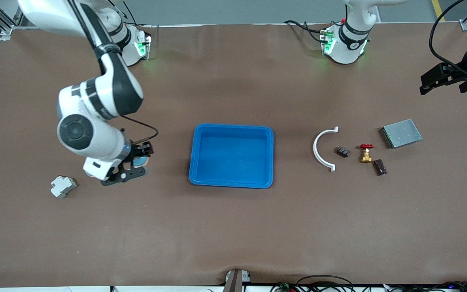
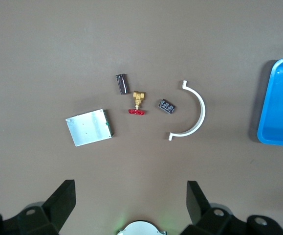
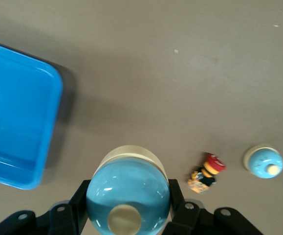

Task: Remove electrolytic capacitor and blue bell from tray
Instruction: 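Lift the blue button and carry it toward the white breaker, then lower the blue button beside the first one and open the right gripper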

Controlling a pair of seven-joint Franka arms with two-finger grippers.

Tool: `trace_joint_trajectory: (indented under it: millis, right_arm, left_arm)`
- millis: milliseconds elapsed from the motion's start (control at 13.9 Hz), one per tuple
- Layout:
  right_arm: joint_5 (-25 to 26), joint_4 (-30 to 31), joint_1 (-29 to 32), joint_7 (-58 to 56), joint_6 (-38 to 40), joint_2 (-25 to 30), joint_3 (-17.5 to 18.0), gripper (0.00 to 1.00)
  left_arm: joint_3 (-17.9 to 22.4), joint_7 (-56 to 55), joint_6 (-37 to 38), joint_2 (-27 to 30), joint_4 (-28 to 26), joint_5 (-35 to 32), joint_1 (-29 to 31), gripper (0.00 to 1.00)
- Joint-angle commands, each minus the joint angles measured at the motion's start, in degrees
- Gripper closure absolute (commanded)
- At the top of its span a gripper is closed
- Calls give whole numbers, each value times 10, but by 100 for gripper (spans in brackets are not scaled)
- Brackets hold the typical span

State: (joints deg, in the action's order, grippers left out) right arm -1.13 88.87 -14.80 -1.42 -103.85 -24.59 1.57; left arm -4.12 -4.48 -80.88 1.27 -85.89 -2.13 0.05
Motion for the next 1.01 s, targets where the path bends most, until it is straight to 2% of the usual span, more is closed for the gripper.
trace_joint_trajectory:
  millis: [0, 287, 646, 934]
  right_arm:
    - [3, 38, 35, -49, -34, 14, 10, 100]
    - [2, 49, 73, -134, -87, -12, 11, 100]
    - [2, 55, 69, -137, -106, -56, 11, 100]
    - [2, 127, 69, -146, -211, -61, 12, 100]
  left_arm:
    - [1, 8, 6, 4, -1, 10, 0, 0]
    - [1, 10, 4, 3, -1, 12, 3, 0]
    - [1, 11, -9, 5, -11, 13, 4, 0]
    - [1, 11, -10, 7, -17, 12, 4, 0]
